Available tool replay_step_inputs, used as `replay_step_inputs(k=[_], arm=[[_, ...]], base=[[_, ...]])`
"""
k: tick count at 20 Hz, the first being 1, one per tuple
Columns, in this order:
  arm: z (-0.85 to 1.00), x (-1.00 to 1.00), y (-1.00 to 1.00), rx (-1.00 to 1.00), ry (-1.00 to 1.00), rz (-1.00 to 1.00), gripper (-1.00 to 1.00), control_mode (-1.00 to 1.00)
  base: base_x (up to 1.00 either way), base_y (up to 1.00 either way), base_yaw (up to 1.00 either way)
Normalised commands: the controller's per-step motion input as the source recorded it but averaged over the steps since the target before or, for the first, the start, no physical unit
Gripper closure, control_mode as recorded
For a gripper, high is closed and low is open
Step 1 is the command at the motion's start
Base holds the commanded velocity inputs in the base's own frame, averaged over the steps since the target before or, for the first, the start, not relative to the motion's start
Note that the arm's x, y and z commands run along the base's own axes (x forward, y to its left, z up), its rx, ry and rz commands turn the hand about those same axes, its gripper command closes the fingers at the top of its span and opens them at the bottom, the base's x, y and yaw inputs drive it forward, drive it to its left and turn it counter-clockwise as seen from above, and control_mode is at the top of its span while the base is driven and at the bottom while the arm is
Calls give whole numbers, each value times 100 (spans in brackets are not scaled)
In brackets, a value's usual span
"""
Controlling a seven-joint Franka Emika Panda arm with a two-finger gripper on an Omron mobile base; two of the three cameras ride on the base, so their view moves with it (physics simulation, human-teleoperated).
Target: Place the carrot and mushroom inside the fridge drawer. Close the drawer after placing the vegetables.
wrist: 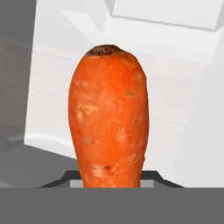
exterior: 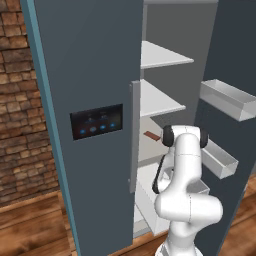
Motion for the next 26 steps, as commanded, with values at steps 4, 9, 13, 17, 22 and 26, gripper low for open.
replay_step_inputs(k=[4, 9, 13, 17, 22, 26], arm=[[-13, 0, 0, 0, 0, 0, -100, -100], [11, 0, 0, 0, -1, 0, -100, -100], [78, 0, 0, 0, -4, 0, -100, -100], [100, -11, 4, 0, -4, -1, -100, -100], [100, -39, 3, 0, -7, -8, -100, -100], [100, -34, 14, 0, -6, -12, -100, -100]], base=[[0, 0, 0], [0, 0, 0], [0, 0, 0], [0, 0, 0], [0, 0, 0], [0, 0, 0]])
